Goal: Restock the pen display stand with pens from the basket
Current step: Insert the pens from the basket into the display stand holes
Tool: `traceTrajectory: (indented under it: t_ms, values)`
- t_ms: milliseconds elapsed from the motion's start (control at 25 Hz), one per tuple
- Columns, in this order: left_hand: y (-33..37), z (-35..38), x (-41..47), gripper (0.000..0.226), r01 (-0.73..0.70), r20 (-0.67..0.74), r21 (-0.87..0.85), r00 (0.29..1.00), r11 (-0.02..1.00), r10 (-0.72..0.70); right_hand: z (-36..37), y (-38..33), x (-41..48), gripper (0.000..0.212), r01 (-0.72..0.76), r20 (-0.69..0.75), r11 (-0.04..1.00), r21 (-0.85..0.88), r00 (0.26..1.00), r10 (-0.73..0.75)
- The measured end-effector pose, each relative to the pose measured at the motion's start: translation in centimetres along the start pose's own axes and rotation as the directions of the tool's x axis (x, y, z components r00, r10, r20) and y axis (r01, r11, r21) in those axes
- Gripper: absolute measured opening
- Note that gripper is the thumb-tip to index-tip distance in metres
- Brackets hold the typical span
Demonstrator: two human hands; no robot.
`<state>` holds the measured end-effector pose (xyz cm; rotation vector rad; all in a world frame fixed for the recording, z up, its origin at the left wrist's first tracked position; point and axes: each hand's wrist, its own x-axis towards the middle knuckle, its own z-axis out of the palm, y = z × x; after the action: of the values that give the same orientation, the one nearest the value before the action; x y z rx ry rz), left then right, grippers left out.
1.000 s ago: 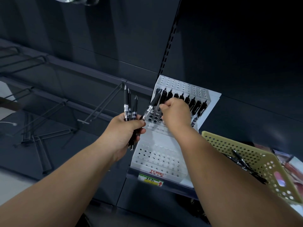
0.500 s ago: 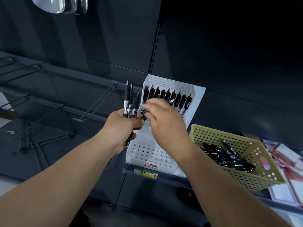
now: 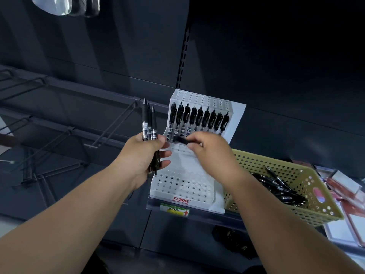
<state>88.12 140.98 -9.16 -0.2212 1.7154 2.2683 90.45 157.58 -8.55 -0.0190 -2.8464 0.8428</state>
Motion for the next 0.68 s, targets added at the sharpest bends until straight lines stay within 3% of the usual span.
traceTrajectory:
  t_ms: [80,240,400,680]
  values:
    - [0.1,-0.5,0.6,0.010,0.009,0.010,-0.003,1.000,1.000,-0.009,-1.0,-0.2,1.1,0.011,-0.086,-0.107,0.956,0.279,0.987,0.120]
    - [-0.2,-1.0,1.7,0.013,0.034,0.044,0.006,0.998,0.999,-0.034,-1.9,-0.9,4.2,0.013,-0.015,-0.305,0.863,0.505,0.932,0.195]
    - [-0.7,-1.2,2.8,0.012,0.060,0.058,0.000,0.996,0.998,-0.060,-0.7,-1.3,6.2,0.010,0.052,-0.382,0.826,0.561,0.902,0.202]
    - [-1.0,-1.7,4.0,0.014,0.069,0.099,0.059,0.992,0.996,-0.075,2.3,-1.1,7.5,0.020,0.033,-0.341,0.814,0.579,0.918,0.205]
